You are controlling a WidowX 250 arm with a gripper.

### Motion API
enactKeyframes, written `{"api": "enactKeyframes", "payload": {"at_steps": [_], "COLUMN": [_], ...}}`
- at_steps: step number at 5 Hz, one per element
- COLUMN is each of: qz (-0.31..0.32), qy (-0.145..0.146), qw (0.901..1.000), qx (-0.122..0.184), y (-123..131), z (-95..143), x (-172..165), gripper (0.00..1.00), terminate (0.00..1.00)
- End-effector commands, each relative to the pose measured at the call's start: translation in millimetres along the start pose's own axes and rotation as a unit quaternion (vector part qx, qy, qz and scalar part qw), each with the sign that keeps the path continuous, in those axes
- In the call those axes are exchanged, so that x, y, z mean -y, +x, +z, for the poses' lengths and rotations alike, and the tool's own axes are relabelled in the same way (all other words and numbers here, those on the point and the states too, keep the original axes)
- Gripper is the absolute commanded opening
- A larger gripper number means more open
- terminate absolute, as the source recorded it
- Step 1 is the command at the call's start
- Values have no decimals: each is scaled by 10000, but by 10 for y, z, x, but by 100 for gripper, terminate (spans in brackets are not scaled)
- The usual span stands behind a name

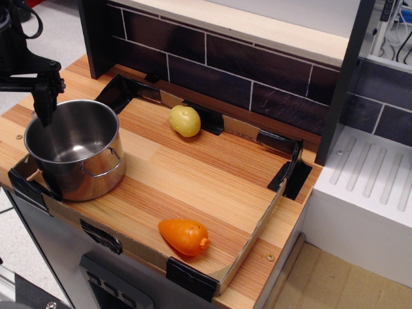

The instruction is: Topple metal pot

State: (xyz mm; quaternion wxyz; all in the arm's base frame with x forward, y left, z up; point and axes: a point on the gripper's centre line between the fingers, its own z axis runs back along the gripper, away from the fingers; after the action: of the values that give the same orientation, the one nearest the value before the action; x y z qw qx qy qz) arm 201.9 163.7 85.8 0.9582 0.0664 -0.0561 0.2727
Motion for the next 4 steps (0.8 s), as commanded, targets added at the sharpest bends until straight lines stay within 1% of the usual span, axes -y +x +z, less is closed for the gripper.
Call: {"api": "enactKeyframes", "payload": {"at_steps": [1, 3, 4], "qz": [-31, -100, -106], "qy": [302, 465, 442], "qw": [9993, 9984, 9983], "qx": [210, 302, 373], "y": [34, 13, 17], "z": [-58, -202, -232], "x": [-51, -59, -57], "gripper": [100, 100, 0], "terminate": [0, 0, 0]}}
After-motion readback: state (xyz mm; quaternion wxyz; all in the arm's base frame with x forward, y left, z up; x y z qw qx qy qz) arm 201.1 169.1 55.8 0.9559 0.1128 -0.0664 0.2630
